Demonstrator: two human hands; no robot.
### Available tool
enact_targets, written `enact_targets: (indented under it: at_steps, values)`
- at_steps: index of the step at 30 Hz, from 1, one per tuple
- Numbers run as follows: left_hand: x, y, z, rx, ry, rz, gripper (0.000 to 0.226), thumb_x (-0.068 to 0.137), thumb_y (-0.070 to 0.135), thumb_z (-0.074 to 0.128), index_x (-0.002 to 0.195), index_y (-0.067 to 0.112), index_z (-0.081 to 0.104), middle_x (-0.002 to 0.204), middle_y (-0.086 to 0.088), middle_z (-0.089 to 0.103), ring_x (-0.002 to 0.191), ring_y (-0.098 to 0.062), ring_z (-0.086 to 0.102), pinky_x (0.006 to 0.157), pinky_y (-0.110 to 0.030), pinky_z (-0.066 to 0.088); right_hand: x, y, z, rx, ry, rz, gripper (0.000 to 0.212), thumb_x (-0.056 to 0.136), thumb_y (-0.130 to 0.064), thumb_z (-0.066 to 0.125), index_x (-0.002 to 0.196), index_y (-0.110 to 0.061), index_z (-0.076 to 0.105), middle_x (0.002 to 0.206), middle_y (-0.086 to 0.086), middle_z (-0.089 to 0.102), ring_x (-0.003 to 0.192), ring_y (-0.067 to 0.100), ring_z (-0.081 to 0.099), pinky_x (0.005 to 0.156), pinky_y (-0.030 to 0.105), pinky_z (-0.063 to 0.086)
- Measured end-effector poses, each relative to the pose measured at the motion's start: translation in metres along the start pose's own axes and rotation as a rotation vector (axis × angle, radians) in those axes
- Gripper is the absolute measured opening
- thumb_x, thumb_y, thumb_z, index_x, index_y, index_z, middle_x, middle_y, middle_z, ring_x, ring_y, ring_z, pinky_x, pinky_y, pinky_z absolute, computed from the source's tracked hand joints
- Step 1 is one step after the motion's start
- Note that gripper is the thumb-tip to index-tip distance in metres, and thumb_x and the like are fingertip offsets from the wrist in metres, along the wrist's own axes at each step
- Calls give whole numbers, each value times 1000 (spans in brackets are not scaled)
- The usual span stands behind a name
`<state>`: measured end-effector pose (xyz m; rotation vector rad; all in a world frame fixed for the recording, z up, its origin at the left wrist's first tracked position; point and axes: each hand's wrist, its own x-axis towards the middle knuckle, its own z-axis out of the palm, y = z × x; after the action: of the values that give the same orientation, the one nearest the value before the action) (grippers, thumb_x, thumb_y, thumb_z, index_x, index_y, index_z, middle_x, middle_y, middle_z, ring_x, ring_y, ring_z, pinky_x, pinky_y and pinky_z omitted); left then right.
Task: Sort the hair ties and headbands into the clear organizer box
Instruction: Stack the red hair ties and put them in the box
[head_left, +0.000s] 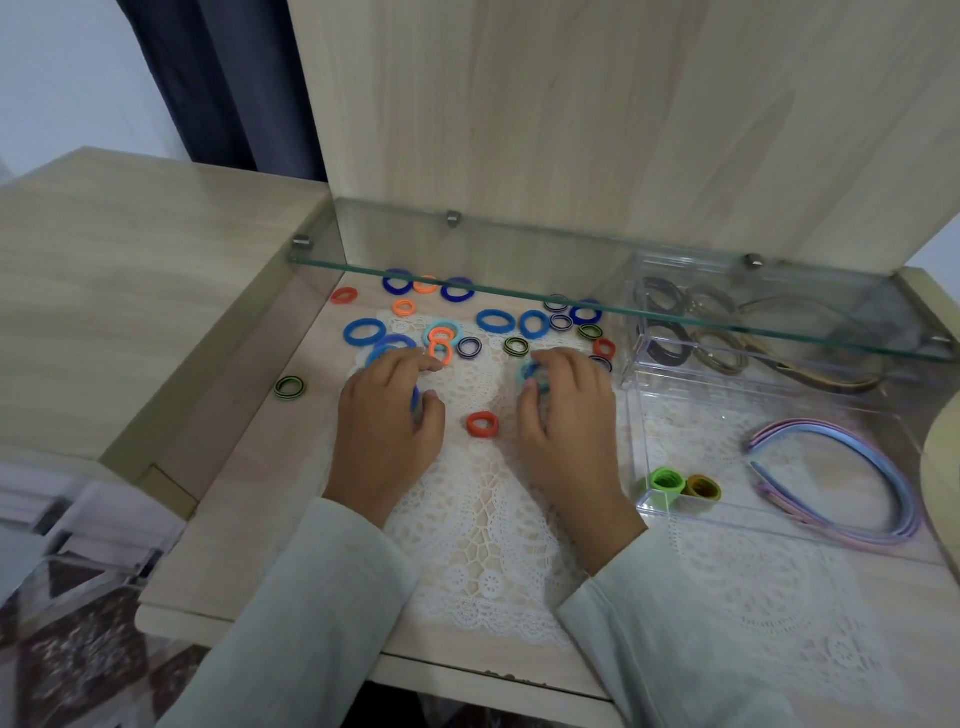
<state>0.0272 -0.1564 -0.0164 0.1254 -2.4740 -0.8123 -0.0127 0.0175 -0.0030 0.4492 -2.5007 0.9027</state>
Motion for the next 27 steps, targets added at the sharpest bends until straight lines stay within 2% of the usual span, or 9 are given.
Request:
enact_targets:
  at_steps: [3, 7, 12, 17, 20, 24, 27]
  values:
    - [-1, -2, 3, 161, -27, -72, 44, 84, 29, 45, 123, 17, 61, 140, -7, 54, 133, -26, 46, 105, -54, 39, 14, 5, 7, -156, 29, 151, 41, 93, -23, 41, 129, -5, 52, 131, 14, 50, 123, 30, 42, 99, 42, 37]
    - [-3, -3, 7, 249, -95, -177, 49, 90, 35, 43, 135, 17, 53, 153, -10, 38, 143, -30, 30, 113, -54, 26, 27, 9, 16, -204, -51, 361, 47, 99, -26, 35, 142, -8, 40, 148, 13, 35, 135, 31, 26, 107, 45, 24]
    - [-2, -4, 9, 239, -103, -202, 46, 97, 30, 48, 141, 18, 47, 158, -7, 29, 147, -27, 21, 117, -52, 20, 28, 9, 19, -293, -103, 402, 51, 99, -29, 32, 147, -10, 31, 154, 13, 27, 137, 32, 22, 106, 43, 19]
    - [3, -1, 1, 129, -15, -250, 50, 86, 34, 39, 133, 21, 53, 153, -5, 39, 142, -27, 32, 112, -52, 28, 27, 10, 19, -284, -68, 374, 46, 97, -28, 37, 141, -13, 39, 147, 10, 37, 129, 31, 29, 101, 43, 23]
    - [6, -2, 0, 213, -21, -312, 57, 84, 39, 36, 135, 18, 50, 152, -9, 40, 141, -35, 32, 112, -53, 27, 25, 11, 19, -264, -60, 353, 45, 97, -28, 39, 139, -14, 42, 142, 8, 41, 126, 30, 30, 99, 41, 24]
    - [16, -4, -2, 336, -14, -300, 63, 85, 43, 35, 139, 14, 47, 151, -13, 40, 142, -38, 30, 111, -52, 25, 24, 11, 16, -243, -54, 313, 43, 98, -28, 39, 139, -14, 43, 138, 7, 46, 122, 28, 32, 95, 40, 24]
    - [37, -15, -6, 381, 20, -297, 64, 86, 43, 36, 138, 8, 48, 138, -18, 50, 128, -38, 44, 102, -51, 36, 24, 12, 16, -245, -59, 310, 43, 98, -27, 39, 138, -12, 44, 136, 7, 46, 121, 27, 32, 95, 40, 25]
